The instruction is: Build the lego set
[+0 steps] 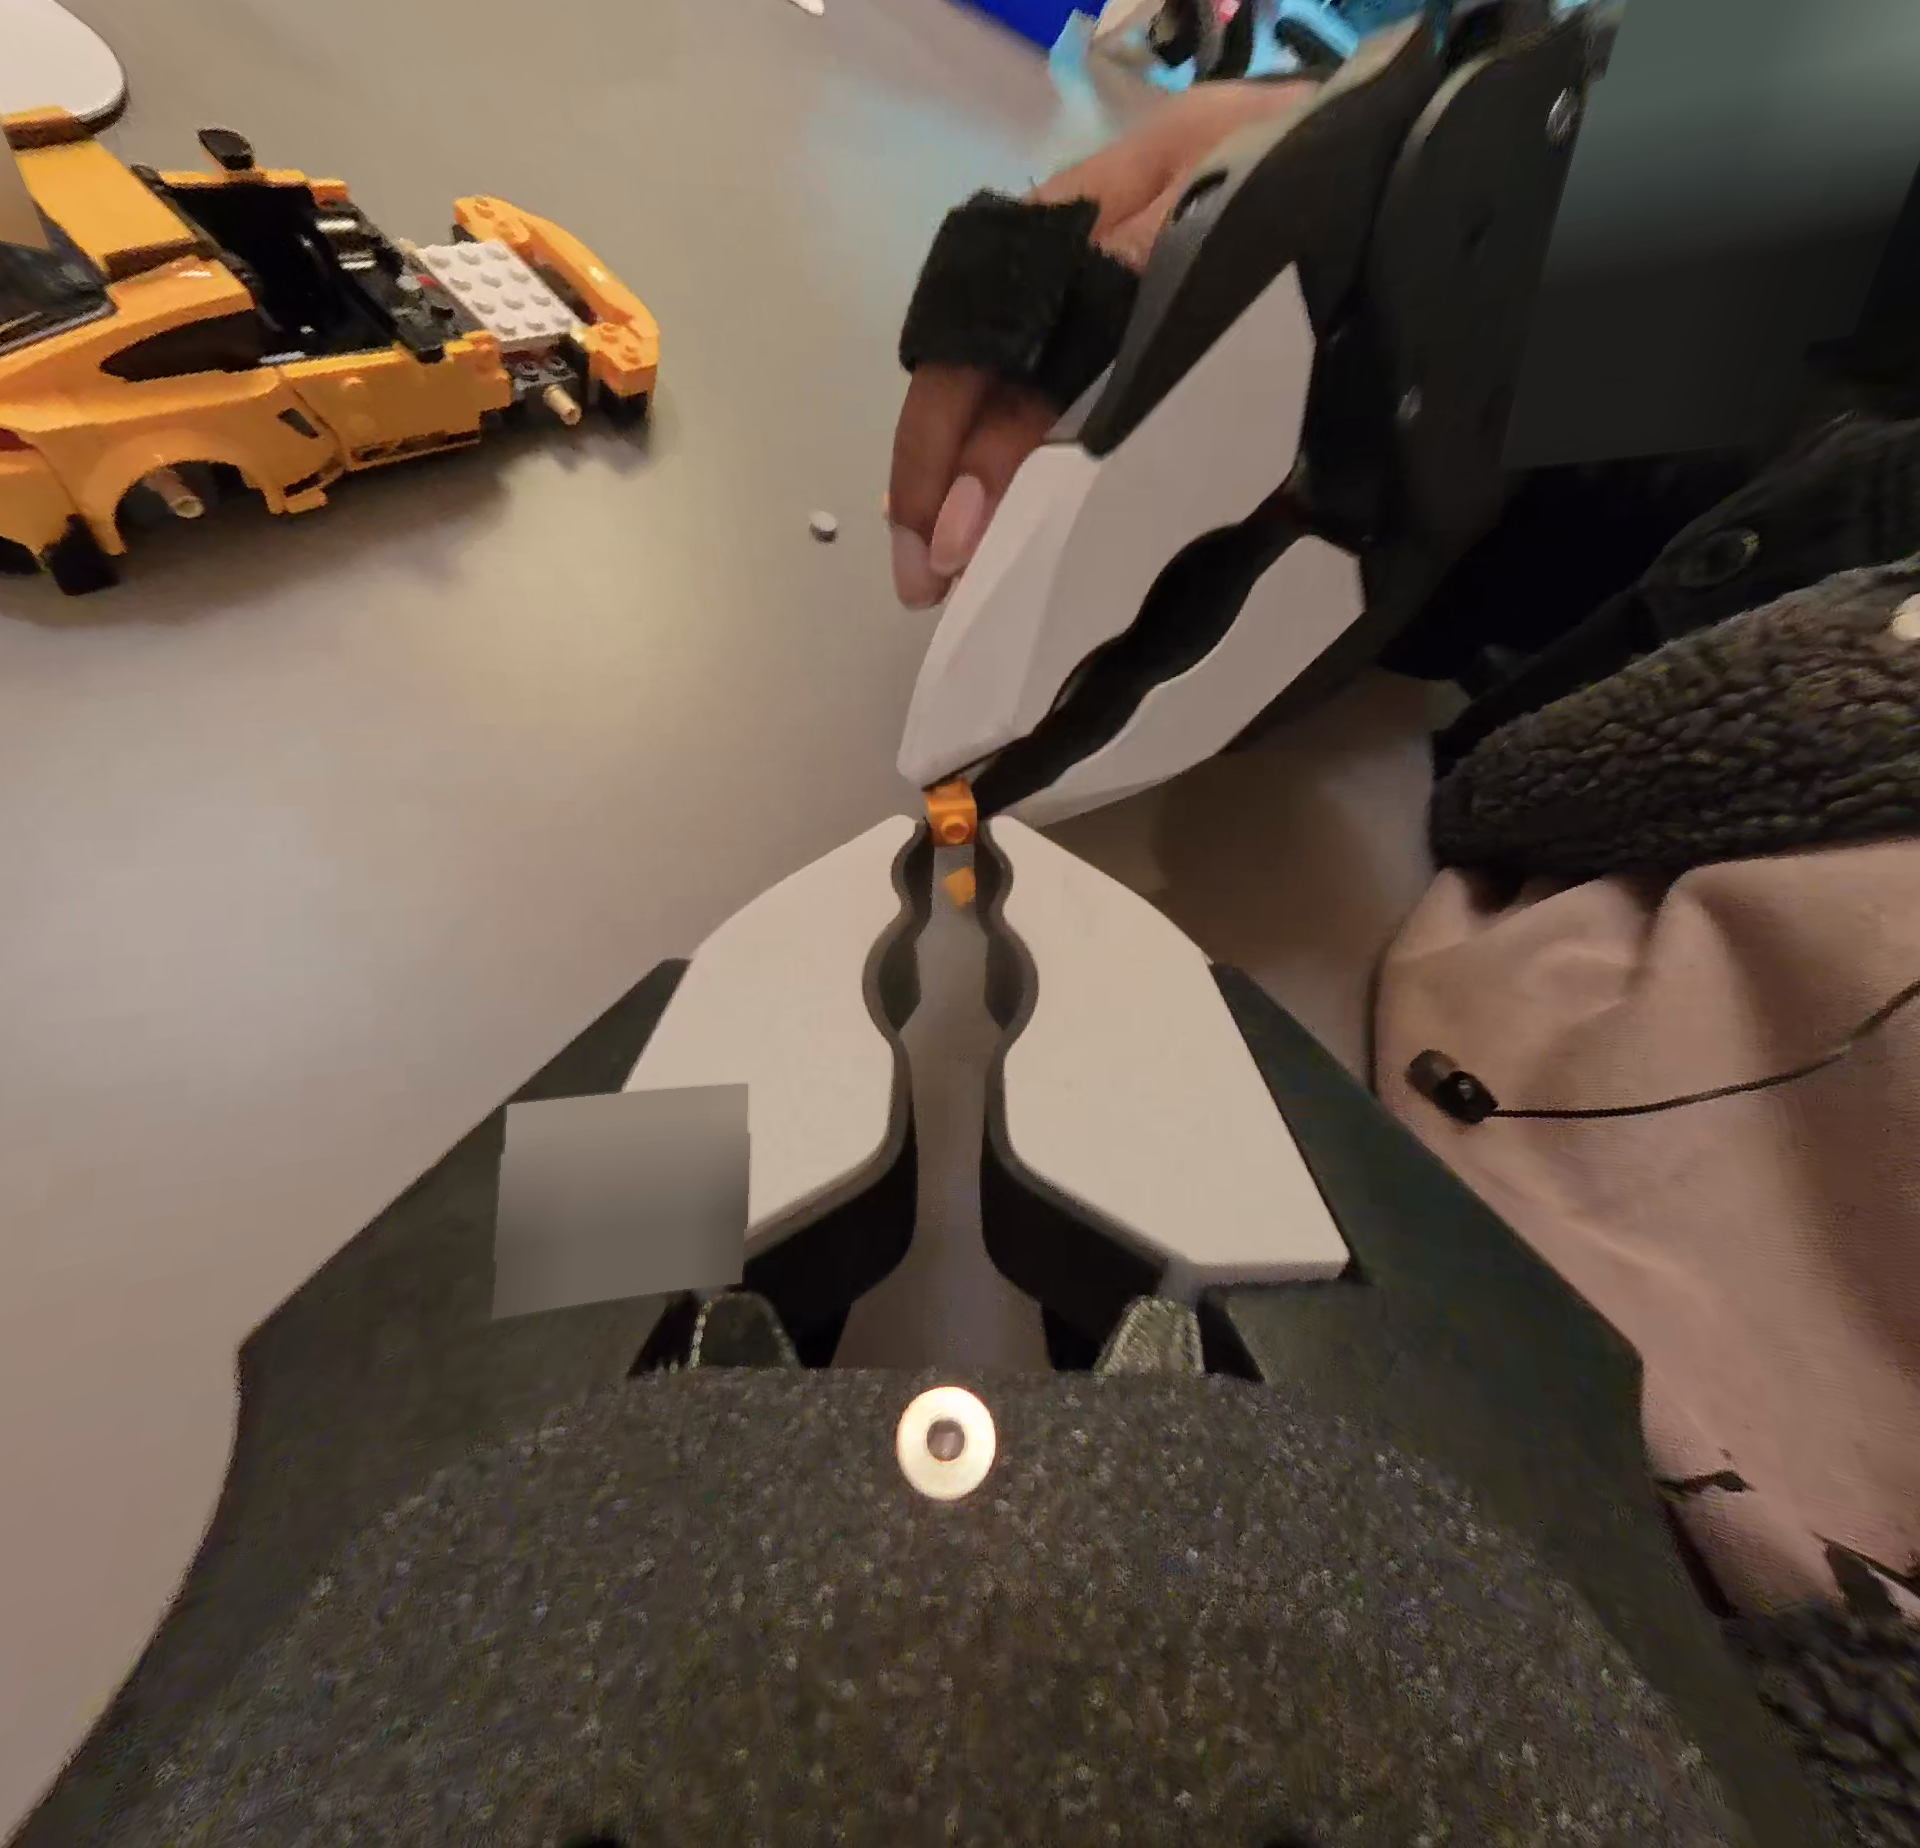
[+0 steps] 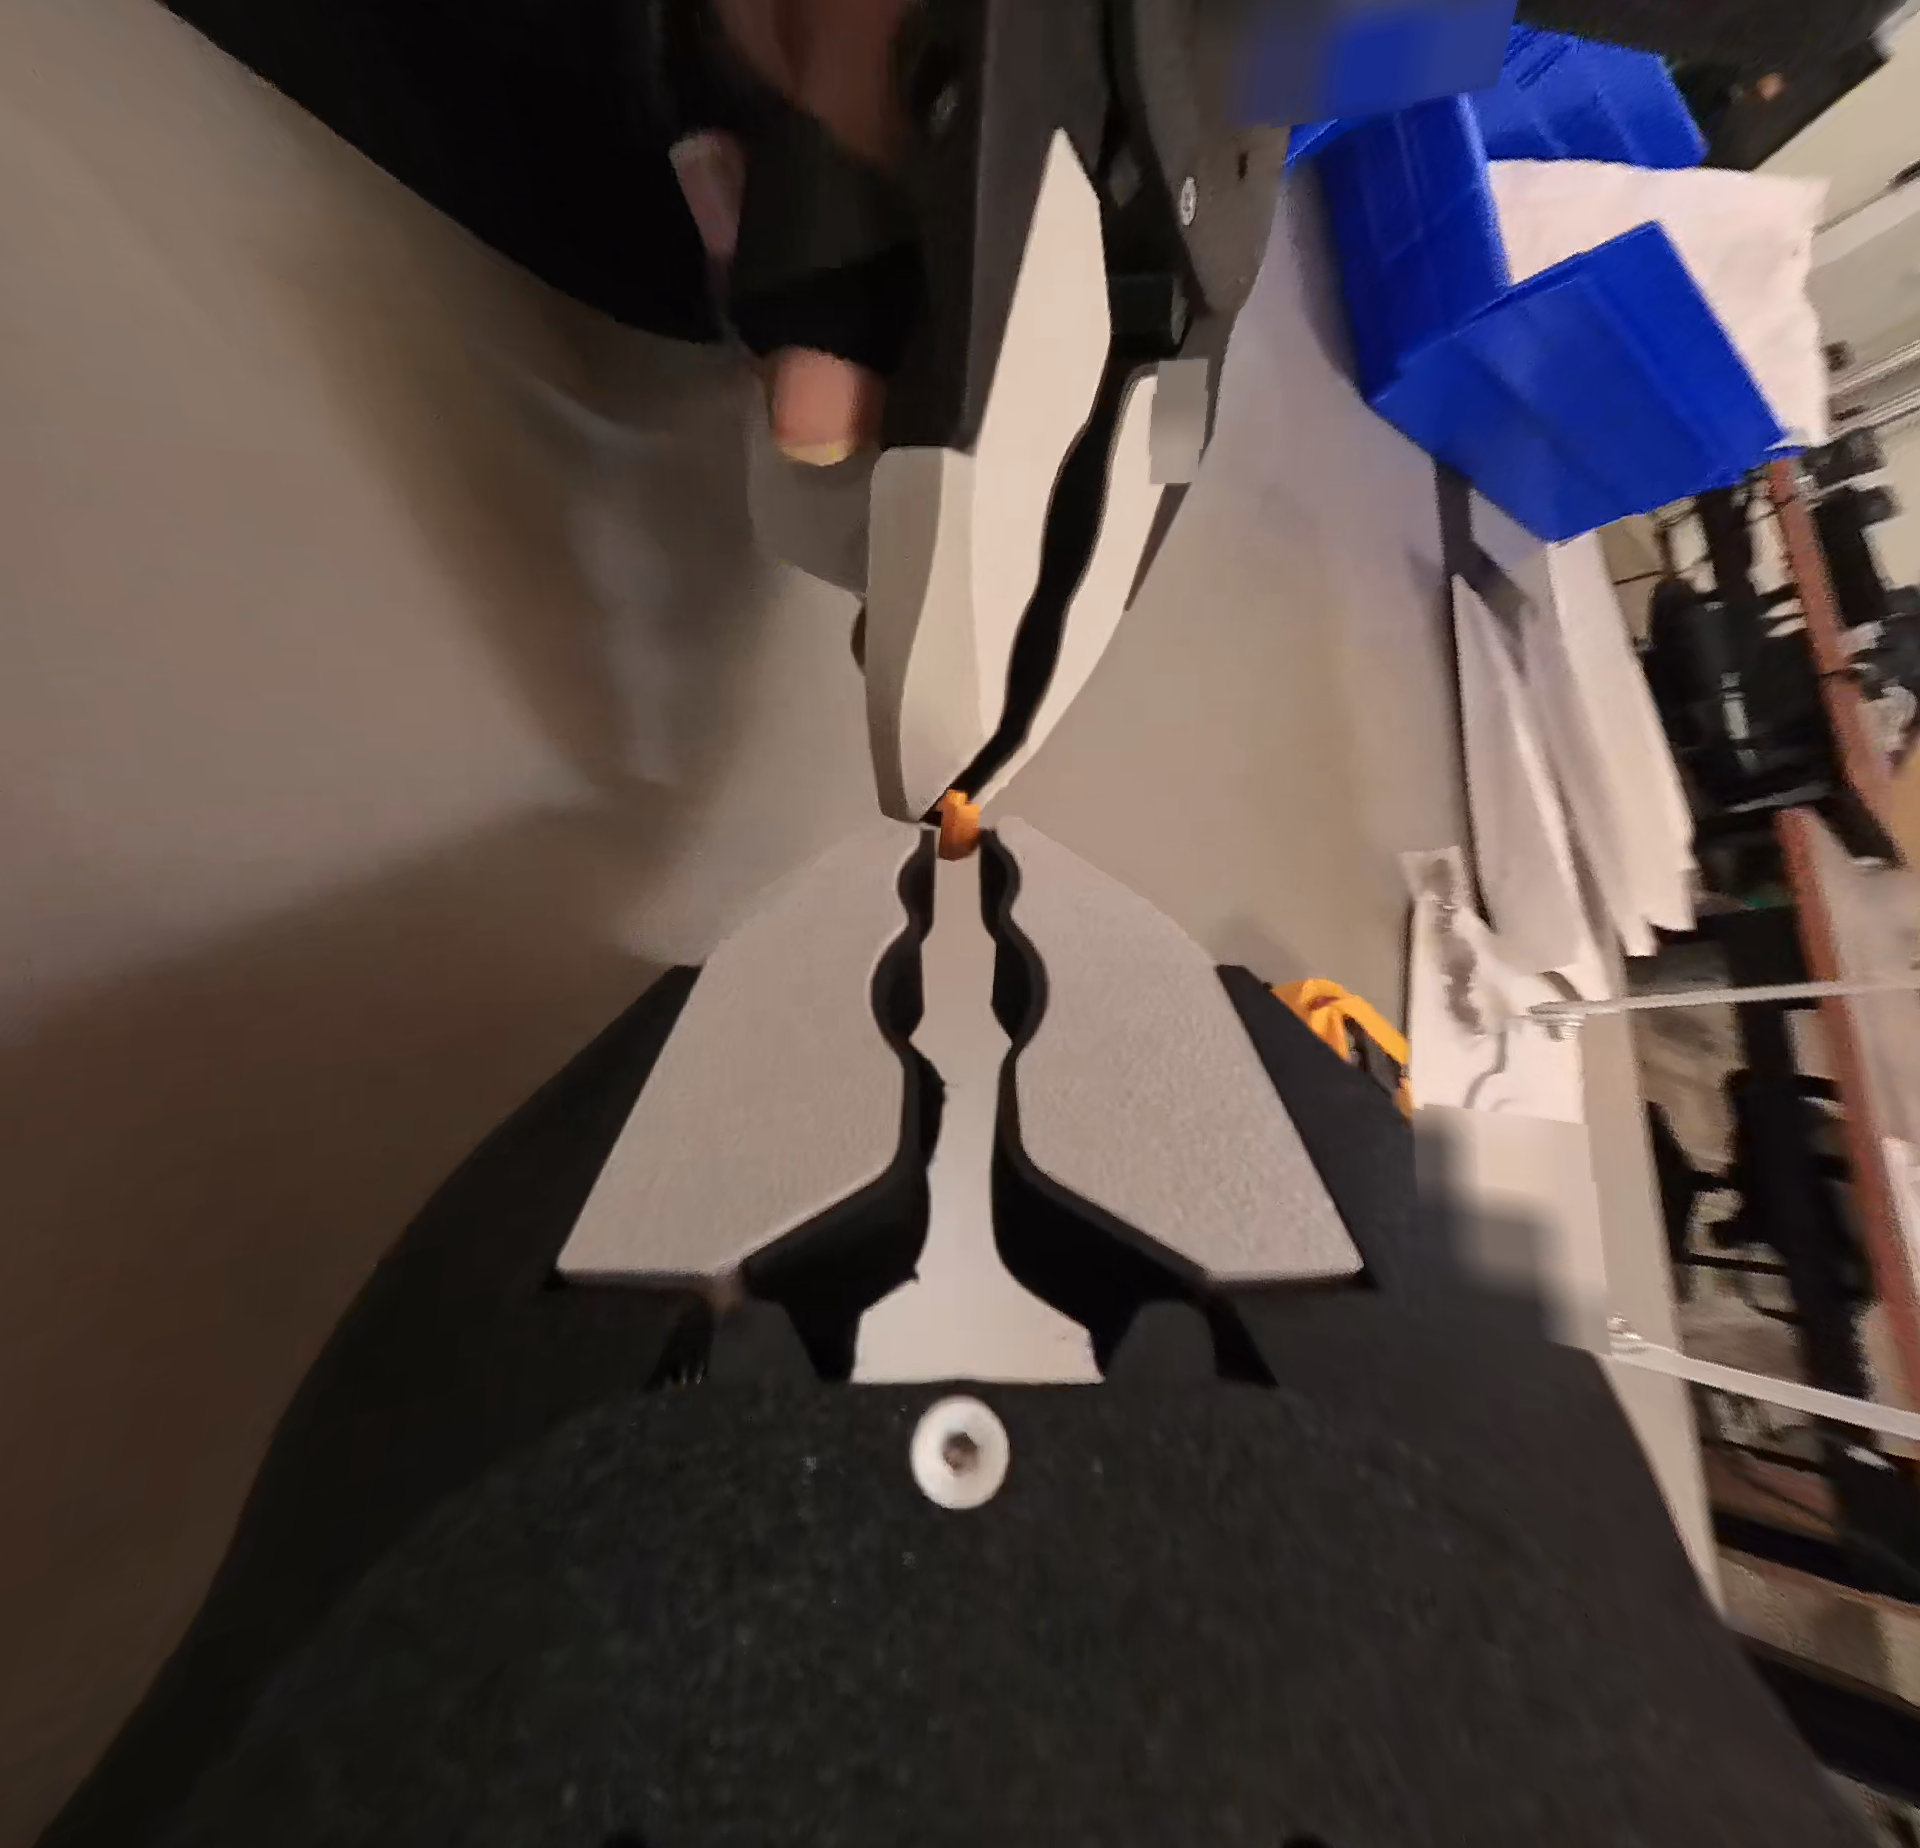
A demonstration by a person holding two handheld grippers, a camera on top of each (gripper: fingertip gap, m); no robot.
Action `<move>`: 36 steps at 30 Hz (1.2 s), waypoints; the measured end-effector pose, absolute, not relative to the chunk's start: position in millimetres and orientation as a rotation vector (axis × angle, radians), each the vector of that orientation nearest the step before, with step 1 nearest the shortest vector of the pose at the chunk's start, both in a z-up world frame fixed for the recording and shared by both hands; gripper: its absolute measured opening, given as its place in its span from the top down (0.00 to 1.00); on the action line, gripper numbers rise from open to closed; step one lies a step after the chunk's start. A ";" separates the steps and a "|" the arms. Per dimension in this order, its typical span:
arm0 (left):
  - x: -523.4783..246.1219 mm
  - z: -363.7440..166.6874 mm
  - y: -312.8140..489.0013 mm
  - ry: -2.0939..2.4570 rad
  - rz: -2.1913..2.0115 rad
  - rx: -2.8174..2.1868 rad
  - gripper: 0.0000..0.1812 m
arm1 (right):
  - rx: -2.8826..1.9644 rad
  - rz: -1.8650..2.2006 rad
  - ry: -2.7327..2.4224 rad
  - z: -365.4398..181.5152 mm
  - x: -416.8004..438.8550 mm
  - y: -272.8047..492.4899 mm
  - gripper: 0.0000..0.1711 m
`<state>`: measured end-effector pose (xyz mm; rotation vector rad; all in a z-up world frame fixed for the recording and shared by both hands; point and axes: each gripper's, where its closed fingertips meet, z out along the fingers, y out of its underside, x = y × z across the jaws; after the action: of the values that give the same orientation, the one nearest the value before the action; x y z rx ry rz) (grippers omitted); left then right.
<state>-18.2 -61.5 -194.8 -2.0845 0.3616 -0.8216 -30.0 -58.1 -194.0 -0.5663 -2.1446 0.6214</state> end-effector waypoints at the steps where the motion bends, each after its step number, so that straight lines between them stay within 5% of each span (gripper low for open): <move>1: -17.4 -192.9 -62.0 0.354 -0.846 -2.076 0.96 | -0.543 0.609 -2.130 -192.1 -30.4 -58.0 0.96; 5: -10.3 -181.5 -66.2 0.432 -0.858 -2.007 0.96 | -0.590 0.795 -2.135 -180.6 -23.1 -62.1 0.96; 12: 6.3 -140.3 -77.3 0.763 -0.533 -1.683 0.92 | -0.846 1.877 -2.034 -134.3 7.3 -82.9 0.97; 17: 21.8 -127.6 -87.4 0.868 -0.453 -1.545 0.93 | -0.820 2.231 -2.074 -127.3 24.9 -97.7 0.97; 36: 57.4 -146.5 -116.6 1.115 -0.565 -1.508 0.95 | -0.767 2.312 -2.436 -152.8 54.5 -125.0 0.97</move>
<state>57.4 -116.6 -146.5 -1.5080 1.1149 -0.5655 54.5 -125.0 -152.8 -0.7669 -2.4358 2.3121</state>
